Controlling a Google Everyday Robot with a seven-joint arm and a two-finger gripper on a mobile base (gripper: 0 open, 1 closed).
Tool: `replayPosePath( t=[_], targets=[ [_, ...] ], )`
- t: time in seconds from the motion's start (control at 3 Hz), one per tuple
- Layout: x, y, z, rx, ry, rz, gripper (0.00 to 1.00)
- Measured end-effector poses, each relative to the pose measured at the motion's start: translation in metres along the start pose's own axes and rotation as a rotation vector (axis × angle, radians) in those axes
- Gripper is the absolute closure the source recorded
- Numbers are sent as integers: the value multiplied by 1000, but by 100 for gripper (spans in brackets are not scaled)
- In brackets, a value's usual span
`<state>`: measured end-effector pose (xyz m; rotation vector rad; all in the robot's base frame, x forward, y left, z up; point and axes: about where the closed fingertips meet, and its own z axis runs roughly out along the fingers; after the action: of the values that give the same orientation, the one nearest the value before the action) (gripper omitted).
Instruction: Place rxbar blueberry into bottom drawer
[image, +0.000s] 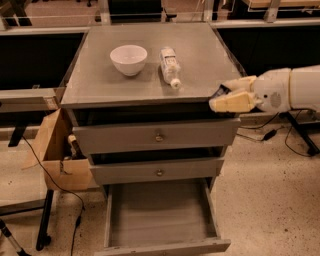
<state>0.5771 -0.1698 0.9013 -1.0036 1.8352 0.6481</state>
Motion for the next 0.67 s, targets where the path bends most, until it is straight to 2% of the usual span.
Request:
replayPosePath(
  t=[0.33,0.67],
  targets=[
    [65,34,46,-23,-3,90,100],
    [123,45,99,-20,-4,176,100]
  ],
)
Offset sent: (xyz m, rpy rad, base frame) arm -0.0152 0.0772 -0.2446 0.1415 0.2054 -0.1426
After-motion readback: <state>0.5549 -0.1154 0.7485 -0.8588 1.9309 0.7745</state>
